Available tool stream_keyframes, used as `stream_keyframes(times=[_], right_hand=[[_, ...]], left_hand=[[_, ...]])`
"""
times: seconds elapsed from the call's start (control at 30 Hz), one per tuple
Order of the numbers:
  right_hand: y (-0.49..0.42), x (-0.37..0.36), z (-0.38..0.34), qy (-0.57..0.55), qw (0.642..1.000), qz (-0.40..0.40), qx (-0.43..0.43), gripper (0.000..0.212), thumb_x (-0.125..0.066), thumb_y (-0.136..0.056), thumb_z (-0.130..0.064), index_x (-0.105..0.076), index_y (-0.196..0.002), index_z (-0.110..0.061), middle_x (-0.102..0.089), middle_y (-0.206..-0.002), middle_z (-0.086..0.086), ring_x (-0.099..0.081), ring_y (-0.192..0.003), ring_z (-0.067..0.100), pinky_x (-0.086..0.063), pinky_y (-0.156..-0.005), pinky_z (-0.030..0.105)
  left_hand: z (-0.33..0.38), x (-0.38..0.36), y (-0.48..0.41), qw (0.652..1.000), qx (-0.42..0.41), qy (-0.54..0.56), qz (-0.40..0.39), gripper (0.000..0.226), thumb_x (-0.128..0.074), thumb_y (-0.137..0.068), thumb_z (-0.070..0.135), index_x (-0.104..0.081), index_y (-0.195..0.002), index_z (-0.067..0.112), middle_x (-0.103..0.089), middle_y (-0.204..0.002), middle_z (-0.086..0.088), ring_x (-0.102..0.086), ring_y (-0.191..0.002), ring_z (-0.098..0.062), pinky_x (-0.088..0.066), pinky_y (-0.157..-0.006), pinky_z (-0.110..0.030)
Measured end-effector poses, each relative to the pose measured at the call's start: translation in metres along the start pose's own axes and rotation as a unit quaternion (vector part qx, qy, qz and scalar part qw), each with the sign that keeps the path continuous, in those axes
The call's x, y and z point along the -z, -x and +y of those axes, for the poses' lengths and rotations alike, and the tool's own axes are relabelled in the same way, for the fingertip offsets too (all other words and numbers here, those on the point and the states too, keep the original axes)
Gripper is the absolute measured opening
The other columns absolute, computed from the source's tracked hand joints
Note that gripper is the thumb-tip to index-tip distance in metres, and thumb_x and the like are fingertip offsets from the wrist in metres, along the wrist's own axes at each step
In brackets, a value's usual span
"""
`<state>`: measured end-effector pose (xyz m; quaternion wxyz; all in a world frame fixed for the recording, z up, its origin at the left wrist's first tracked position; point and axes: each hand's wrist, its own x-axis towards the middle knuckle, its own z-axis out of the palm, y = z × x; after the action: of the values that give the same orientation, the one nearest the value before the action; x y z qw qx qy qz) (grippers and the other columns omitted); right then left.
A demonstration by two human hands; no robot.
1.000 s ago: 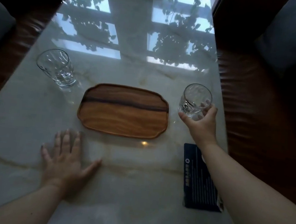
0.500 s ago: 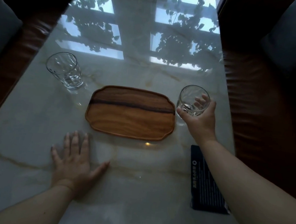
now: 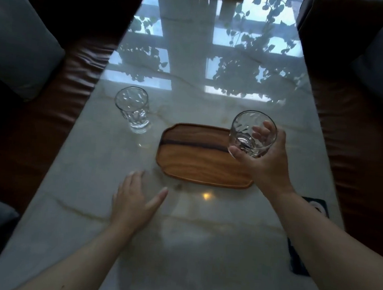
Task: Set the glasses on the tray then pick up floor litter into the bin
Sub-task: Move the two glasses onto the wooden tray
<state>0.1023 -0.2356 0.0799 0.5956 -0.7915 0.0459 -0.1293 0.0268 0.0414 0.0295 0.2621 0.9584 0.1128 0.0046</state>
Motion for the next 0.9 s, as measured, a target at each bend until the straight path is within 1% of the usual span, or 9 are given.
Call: stream_keyframes(times=[0.07,0.13,0.23,0.33,0.43,0.6,0.67,0.73,0.9], right_hand=[[0.001,-0.015,-0.002,-0.001,1.000,-0.005,-0.002,0.084,-0.090,-0.059,-0.026,-0.039,-0.125,-0.024,-0.057,-0.119,-0.004,-0.059,-0.111,0.007,-0.052,-0.091,0.027],[0.001,-0.029,-0.003,0.005,1.000,-0.014,-0.003,0.084,-0.090,-0.057,-0.028,-0.039,-0.124,-0.027,-0.057,-0.118,-0.006,-0.060,-0.110,0.009,-0.052,-0.094,0.035],[-0.003,-0.050,-0.004,0.022,0.999,-0.034,-0.002,0.085,-0.090,-0.056,-0.032,-0.039,-0.124,-0.027,-0.058,-0.121,-0.001,-0.061,-0.109,0.012,-0.051,-0.096,0.041],[-0.008,-0.068,0.000,0.021,0.999,-0.040,-0.011,0.083,-0.090,-0.058,-0.029,-0.039,-0.124,-0.025,-0.058,-0.120,-0.002,-0.059,-0.107,0.002,-0.050,-0.096,0.032],[-0.010,-0.075,0.003,0.025,0.999,-0.046,-0.011,0.083,-0.090,-0.058,-0.029,-0.039,-0.124,-0.025,-0.057,-0.120,-0.003,-0.058,-0.105,-0.003,-0.049,-0.094,0.023],[-0.013,-0.078,0.012,0.026,0.998,-0.052,-0.010,0.085,-0.090,-0.057,-0.033,-0.040,-0.125,-0.027,-0.057,-0.121,-0.004,-0.059,-0.108,0.002,-0.050,-0.096,0.028],[-0.011,-0.077,0.015,0.019,0.999,-0.049,-0.012,0.086,-0.090,-0.056,-0.034,-0.040,-0.125,-0.028,-0.058,-0.122,-0.003,-0.059,-0.110,0.005,-0.049,-0.098,0.035],[-0.009,-0.073,0.018,0.020,0.999,-0.045,-0.015,0.086,-0.090,-0.055,-0.037,-0.040,-0.125,-0.031,-0.058,-0.122,-0.004,-0.059,-0.111,0.007,-0.049,-0.099,0.039],[-0.003,-0.057,0.023,0.028,0.999,-0.021,-0.024,0.087,-0.091,-0.053,-0.038,-0.042,-0.125,-0.028,-0.059,-0.121,-0.005,-0.060,-0.111,0.006,-0.050,-0.097,0.042]], left_hand=[[-0.001,0.015,-0.032,0.993,0.043,0.109,0.032,0.085,-0.072,-0.072,0.050,-0.039,-0.133,0.001,-0.048,-0.133,-0.023,-0.043,-0.125,-0.036,-0.035,-0.105,-0.047],[-0.001,0.027,-0.068,0.975,0.088,0.196,0.061,0.096,-0.077,-0.068,0.048,-0.032,-0.137,-0.001,-0.042,-0.139,-0.023,-0.039,-0.130,-0.033,-0.033,-0.109,-0.046],[-0.001,0.035,-0.117,0.965,0.091,0.231,0.088,0.114,-0.081,-0.059,0.054,-0.022,-0.141,0.002,-0.032,-0.147,-0.020,-0.030,-0.136,-0.028,-0.027,-0.113,-0.041],[-0.004,0.034,-0.154,0.963,0.081,0.238,0.101,0.124,-0.084,-0.053,0.054,-0.014,-0.144,0.004,-0.025,-0.151,-0.019,-0.023,-0.140,-0.027,-0.023,-0.115,-0.040],[-0.004,0.027,-0.175,0.956,0.075,0.265,0.103,0.127,-0.087,-0.051,0.050,-0.011,-0.145,0.009,-0.021,-0.152,-0.017,-0.021,-0.141,-0.025,-0.020,-0.116,-0.038],[-0.001,0.011,-0.198,0.946,0.054,0.305,0.097,0.117,-0.088,-0.053,0.041,-0.015,-0.142,0.014,-0.032,-0.146,-0.012,-0.034,-0.132,-0.023,-0.029,-0.111,-0.035],[-0.002,0.008,-0.202,0.945,0.050,0.305,0.109,0.102,-0.087,-0.056,0.034,-0.025,-0.134,0.012,-0.044,-0.133,-0.007,-0.047,-0.120,-0.024,-0.040,-0.100,-0.032],[-0.001,0.007,-0.201,0.942,0.045,0.309,0.121,0.088,-0.087,-0.057,0.030,-0.034,-0.124,0.011,-0.049,-0.121,-0.001,-0.055,-0.108,-0.023,-0.042,-0.088,-0.027],[0.010,0.015,-0.169,0.938,-0.021,0.333,0.093,0.082,-0.089,-0.055,0.035,-0.037,-0.117,0.023,-0.054,-0.117,0.005,-0.058,-0.102,-0.011,-0.047,-0.086,-0.023]])
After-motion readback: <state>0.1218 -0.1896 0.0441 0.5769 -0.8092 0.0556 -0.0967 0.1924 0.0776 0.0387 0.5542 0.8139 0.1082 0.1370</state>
